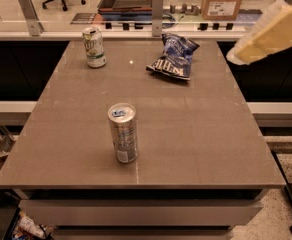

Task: Pick 7up can

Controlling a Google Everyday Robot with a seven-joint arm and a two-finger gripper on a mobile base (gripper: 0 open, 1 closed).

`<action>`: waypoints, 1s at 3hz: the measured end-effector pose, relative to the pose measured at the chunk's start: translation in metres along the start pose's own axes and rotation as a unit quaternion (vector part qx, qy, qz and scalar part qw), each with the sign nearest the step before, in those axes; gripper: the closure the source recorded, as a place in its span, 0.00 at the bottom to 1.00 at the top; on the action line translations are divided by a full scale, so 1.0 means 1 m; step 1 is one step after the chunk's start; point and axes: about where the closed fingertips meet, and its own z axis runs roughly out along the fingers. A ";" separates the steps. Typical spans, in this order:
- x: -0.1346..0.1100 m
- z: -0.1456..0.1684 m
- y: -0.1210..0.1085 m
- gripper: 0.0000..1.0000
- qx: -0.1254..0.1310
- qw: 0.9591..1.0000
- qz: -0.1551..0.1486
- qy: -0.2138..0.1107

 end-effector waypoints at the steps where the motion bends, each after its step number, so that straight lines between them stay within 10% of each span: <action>1: -0.003 0.029 0.010 0.00 -0.010 0.997 0.063 -0.034; 3: -0.010 0.094 0.033 0.00 -0.018 0.985 0.152 -0.075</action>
Offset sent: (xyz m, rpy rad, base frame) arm 0.0708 0.0379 -0.0802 0.4518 0.0623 -0.0352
